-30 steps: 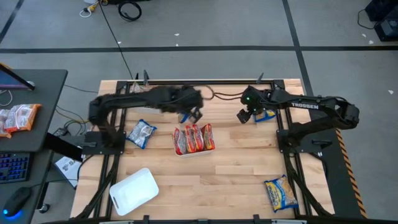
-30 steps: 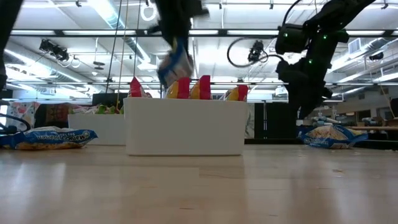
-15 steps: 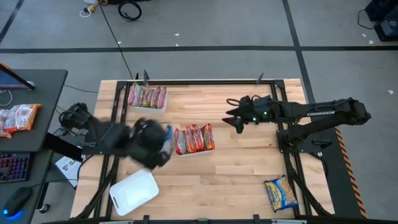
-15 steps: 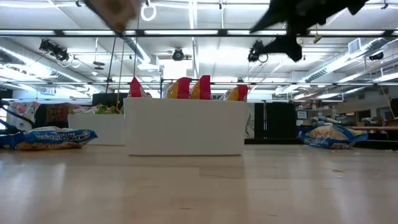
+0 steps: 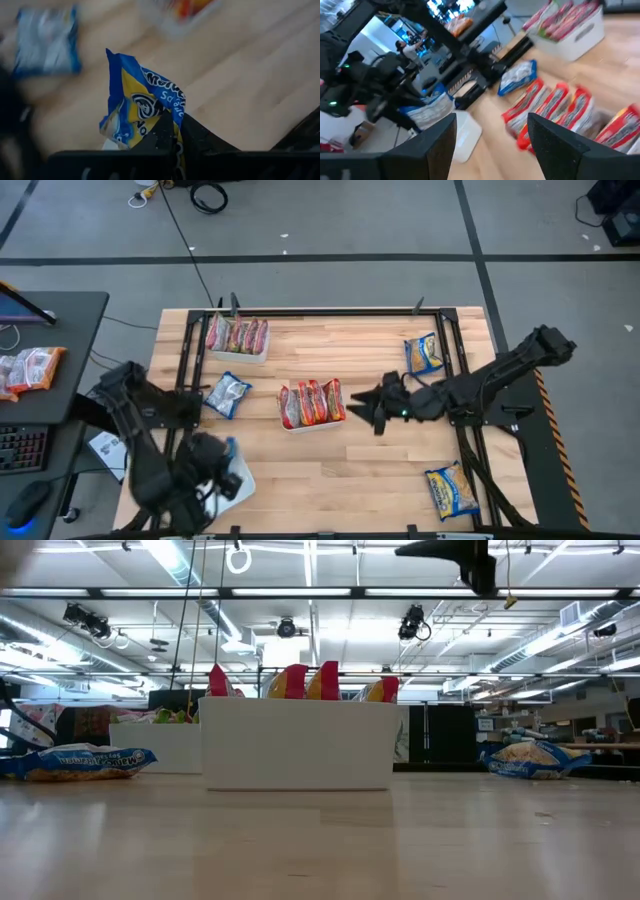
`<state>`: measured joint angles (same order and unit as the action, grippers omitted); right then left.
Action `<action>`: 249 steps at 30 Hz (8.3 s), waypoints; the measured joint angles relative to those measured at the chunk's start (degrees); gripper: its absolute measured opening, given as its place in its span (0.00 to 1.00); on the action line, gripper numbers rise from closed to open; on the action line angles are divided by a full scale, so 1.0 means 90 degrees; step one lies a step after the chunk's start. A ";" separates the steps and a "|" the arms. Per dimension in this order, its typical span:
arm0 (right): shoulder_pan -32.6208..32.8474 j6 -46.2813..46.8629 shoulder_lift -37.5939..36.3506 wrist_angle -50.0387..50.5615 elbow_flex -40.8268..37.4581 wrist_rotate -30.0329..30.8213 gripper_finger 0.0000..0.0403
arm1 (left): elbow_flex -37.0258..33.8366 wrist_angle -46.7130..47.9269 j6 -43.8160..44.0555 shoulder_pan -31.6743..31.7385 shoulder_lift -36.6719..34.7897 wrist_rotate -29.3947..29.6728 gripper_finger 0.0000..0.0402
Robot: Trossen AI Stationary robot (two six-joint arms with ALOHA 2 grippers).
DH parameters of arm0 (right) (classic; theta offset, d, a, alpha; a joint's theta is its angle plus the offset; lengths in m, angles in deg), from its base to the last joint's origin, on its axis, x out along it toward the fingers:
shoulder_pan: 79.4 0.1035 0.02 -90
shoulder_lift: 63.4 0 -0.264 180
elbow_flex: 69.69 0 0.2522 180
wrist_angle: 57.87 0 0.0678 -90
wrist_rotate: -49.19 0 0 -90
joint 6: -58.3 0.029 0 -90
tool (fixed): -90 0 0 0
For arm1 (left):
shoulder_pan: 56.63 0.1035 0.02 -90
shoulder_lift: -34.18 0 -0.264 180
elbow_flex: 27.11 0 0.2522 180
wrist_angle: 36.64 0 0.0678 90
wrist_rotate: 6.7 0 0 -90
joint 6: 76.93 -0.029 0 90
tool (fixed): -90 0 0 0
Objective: Sort Maruchan noodles
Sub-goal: Put the blue noodle pack into the bottom white bin
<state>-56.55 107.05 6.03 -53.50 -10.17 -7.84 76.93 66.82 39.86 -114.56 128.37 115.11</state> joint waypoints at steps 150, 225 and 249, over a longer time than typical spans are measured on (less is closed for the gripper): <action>0.0082 -0.3346 0.7135 0.6189 0.8356 -0.2634 0.51 | -0.3129 -0.4283 -0.6950 0.1666 -0.0423 -0.2514 0.54; -0.0712 -0.5704 0.4050 0.7588 0.8232 -0.0970 0.51 | -0.2367 -0.5943 -0.7861 0.1351 -0.4000 0.2368 0.07; 0.0381 -0.3135 0.4617 0.4240 0.7703 -0.1925 0.51 | -0.2375 -0.9639 -1.1251 0.1868 -0.3054 0.0735 0.06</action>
<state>-53.11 78.84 47.59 -15.34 59.16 -25.16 55.56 -19.93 -61.40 -97.75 100.88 121.72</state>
